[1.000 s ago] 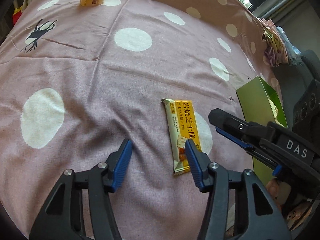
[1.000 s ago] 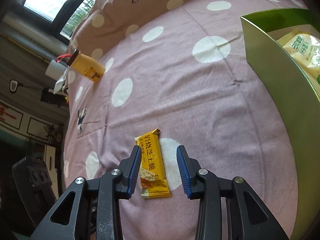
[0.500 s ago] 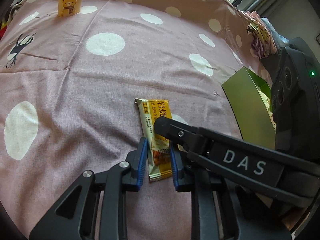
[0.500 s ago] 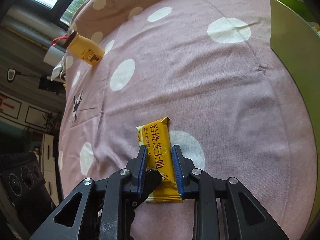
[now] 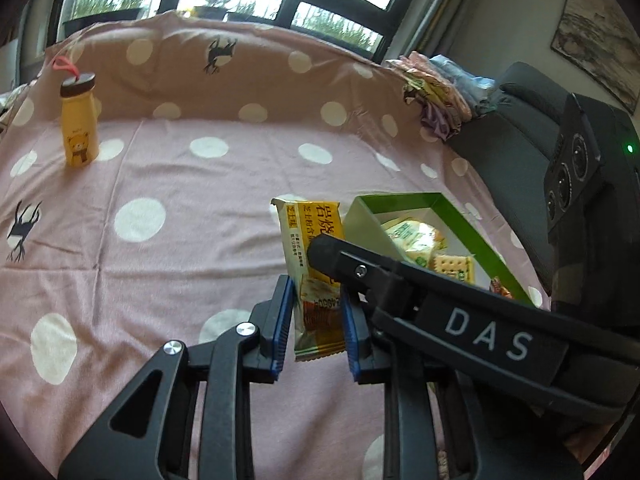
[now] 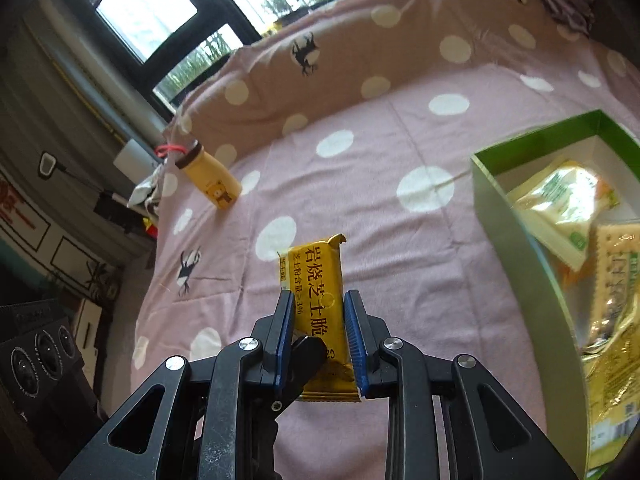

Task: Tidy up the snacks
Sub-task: 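Carry the gold bar packet with the right tool and lower into the box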

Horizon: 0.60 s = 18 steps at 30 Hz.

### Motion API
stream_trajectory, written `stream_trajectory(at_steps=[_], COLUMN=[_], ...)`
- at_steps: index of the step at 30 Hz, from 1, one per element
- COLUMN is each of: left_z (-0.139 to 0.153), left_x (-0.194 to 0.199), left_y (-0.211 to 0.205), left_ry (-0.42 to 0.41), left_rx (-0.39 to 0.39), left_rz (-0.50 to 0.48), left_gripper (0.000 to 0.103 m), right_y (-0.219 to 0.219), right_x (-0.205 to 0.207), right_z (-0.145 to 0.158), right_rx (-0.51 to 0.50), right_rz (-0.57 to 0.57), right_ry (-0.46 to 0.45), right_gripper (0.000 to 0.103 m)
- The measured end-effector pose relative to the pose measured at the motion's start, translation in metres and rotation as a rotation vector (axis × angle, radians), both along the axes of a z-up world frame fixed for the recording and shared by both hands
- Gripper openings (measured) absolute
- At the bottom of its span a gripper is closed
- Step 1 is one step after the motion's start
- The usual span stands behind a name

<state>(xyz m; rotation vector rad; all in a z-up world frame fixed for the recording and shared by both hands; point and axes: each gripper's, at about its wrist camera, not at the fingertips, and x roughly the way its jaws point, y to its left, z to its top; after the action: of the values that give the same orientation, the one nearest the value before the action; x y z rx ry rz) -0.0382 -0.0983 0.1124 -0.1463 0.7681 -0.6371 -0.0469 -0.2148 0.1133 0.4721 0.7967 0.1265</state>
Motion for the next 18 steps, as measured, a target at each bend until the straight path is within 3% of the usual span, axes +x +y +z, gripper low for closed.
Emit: stream_trajectory(at_steps=[8, 18], left_z=[0.013, -0.007], left_x=[-0.002, 0.003], left_y=[-0.067, -0.147], left_ry=[-0.046, 0.043], left_rx=[-0.028, -0.047], left_rz=[-0.183, -0.385], left_gripper=[0.022, 0.022], right_y=[-0.066, -0.131], right_x=[-0.038, -0.063], right_z=[0.024, 0.017], right_rx=[0.028, 0.022], right_rz=[-0.163, -0.398], right_ry=[-0.097, -0.045], right_gripper=[0.029, 0.029])
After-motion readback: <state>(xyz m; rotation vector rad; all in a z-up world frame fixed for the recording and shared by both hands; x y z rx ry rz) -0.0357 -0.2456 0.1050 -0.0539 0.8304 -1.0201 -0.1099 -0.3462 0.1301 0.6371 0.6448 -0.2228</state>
